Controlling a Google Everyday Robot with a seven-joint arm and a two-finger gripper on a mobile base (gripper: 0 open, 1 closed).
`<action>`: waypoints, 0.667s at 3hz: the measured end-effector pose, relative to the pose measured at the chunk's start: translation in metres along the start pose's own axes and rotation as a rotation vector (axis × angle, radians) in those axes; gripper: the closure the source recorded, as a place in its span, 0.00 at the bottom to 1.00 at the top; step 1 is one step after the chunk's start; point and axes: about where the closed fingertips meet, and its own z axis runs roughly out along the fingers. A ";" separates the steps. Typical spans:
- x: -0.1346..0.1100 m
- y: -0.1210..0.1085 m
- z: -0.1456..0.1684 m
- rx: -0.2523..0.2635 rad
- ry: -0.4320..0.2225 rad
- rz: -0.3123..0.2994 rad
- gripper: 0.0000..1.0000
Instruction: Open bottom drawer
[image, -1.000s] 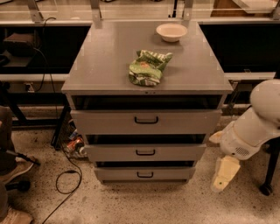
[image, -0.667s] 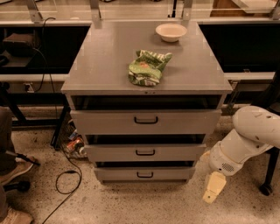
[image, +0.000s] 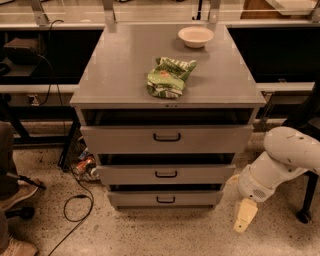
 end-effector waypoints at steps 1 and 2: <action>0.029 -0.034 0.039 -0.010 -0.016 -0.083 0.00; 0.058 -0.066 0.085 -0.022 -0.048 -0.148 0.00</action>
Offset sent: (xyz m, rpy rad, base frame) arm 0.0533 -0.0535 -0.1869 0.1256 -0.0804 0.1938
